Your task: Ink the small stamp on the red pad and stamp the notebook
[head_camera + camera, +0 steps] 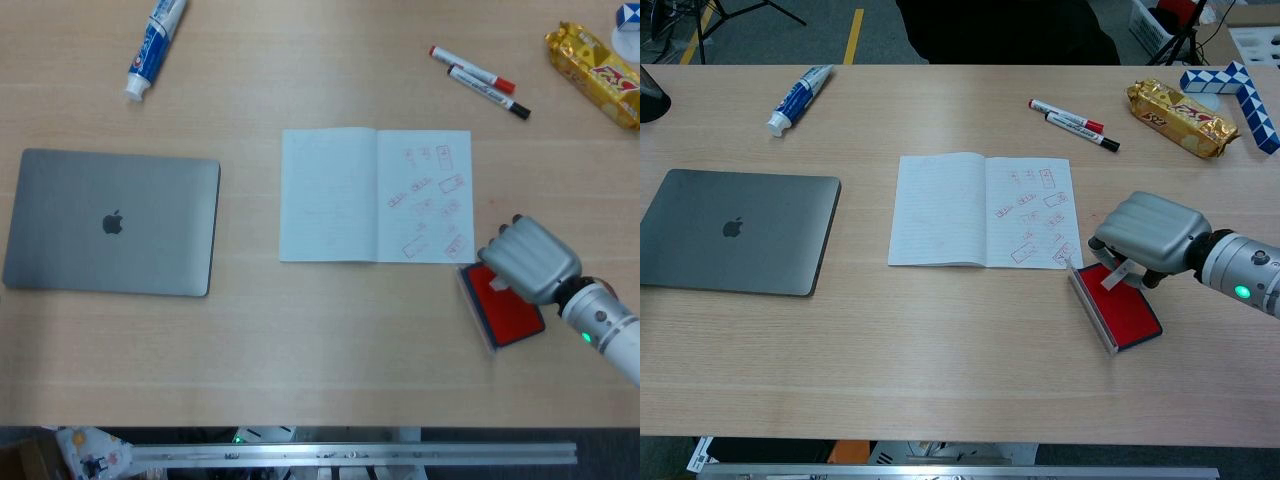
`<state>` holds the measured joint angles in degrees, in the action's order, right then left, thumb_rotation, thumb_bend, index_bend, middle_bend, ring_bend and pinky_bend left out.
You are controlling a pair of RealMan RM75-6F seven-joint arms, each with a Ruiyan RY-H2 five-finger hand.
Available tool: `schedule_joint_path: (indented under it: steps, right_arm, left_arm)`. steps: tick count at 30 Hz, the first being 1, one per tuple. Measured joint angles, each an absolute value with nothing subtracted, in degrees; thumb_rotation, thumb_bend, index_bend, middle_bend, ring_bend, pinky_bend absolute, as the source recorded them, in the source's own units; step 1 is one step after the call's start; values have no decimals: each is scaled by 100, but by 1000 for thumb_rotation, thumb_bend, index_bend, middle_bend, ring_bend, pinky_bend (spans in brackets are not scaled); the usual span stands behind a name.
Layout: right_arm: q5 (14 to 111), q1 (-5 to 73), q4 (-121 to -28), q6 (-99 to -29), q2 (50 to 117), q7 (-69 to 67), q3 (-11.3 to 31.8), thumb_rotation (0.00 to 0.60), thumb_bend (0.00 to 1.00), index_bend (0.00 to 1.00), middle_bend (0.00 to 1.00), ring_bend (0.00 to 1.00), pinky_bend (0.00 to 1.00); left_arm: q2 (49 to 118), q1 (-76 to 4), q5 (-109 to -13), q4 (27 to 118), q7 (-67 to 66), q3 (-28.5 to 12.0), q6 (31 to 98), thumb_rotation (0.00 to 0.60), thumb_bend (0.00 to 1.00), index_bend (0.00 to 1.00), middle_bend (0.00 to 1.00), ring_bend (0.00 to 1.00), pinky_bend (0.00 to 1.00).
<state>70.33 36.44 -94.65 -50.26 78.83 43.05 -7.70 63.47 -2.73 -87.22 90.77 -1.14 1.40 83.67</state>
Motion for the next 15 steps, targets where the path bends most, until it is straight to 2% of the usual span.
schedule_joint_path:
  steps: [15]
  right_arm:
    - [6953,3648,-9427,-5027,7934,4380,-757,600,538,774,626,492,472]
  left_arm:
    - [6355,-259,-8721,9036,-70,140,8374,600,244,156,106,249,226]
